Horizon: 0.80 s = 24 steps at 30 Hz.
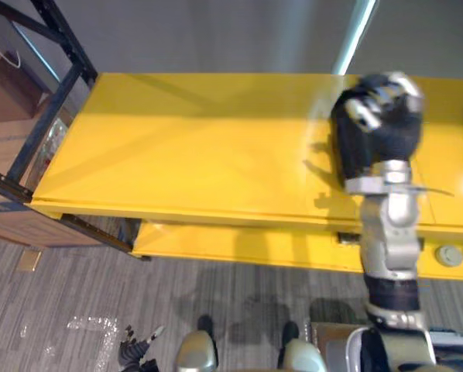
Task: Walk over and take plastic housings, then place them on the shelf
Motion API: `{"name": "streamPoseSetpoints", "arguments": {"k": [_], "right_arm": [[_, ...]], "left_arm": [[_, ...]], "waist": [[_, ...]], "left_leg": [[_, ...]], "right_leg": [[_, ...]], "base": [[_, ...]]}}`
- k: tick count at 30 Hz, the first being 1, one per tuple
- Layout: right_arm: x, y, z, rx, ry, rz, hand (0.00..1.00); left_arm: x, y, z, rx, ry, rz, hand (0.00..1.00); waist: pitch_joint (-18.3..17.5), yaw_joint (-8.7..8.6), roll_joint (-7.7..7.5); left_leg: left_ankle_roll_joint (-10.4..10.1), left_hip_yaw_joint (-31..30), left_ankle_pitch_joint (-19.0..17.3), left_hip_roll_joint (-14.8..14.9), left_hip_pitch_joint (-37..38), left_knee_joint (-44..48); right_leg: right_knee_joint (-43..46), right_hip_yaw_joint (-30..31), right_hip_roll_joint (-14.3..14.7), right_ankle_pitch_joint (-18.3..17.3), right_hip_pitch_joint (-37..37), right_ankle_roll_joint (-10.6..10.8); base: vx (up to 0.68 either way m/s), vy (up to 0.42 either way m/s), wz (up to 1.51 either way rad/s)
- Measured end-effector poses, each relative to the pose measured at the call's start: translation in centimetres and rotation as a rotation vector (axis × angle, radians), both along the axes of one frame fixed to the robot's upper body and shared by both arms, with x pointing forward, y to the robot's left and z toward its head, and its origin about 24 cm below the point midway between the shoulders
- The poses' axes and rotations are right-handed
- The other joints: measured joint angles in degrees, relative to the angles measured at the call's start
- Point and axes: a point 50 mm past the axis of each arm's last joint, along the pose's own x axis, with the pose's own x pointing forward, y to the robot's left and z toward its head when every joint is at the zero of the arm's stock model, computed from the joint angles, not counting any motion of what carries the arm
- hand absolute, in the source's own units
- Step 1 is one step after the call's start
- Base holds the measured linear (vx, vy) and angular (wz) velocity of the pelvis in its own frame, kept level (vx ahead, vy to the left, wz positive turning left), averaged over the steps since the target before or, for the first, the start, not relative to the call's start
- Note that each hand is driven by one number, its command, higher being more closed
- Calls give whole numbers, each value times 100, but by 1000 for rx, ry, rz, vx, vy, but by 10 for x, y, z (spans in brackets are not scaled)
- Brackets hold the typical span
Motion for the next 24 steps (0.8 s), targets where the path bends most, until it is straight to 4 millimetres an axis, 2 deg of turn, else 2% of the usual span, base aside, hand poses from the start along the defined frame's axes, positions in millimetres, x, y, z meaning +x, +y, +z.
{"name": "streamPoseSetpoints", "arguments": {"k": [2,3,7,10,18,24], "right_arm": [[-8,-13,-19,4,70,-59,100],[-19,-25,-36,6,133,-103,100],[-39,-42,-63,-9,246,-162,100],[-46,-50,-69,-7,273,-161,100],[-45,-55,-88,5,354,-91,100],[-45,-52,-93,-23,391,-30,100]], "left_arm": [[-6,1,0,3,0,11,0],[-7,1,0,4,-1,12,0],[-7,3,1,10,-23,15,0],[-7,4,2,-2,-41,39,0],[-8,6,2,-14,-48,35,0],[-8,6,2,-15,-49,35,0]], "waist": [[-34,-70,-67],[-33,-164,-76],[-33,-311,-75],[-32,-395,-76],[-15,-387,-106],[0,-393,-133]], "left_leg": [[0,114,-1,2,10,-42],[-2,126,-3,-7,1,-54],[-4,260,-19,8,30,-66],[-5,278,-20,2,54,-81],[-6,361,-14,-28,60,-157],[-5,303,-14,-41,6,-151]], "right_leg": [[5,119,7,6,-93,7],[6,130,-1,7,-115,9],[29,273,14,13,-198,17],[37,295,10,13,-202,17],[140,405,-11,-12,-345,35],[140,381,-20,-23,-359,40]], "base": [[13,4,-22],[23,8,-12],[7,6,-18],[-15,6,-3],[-17,7,-6],[12,1,5]]}}
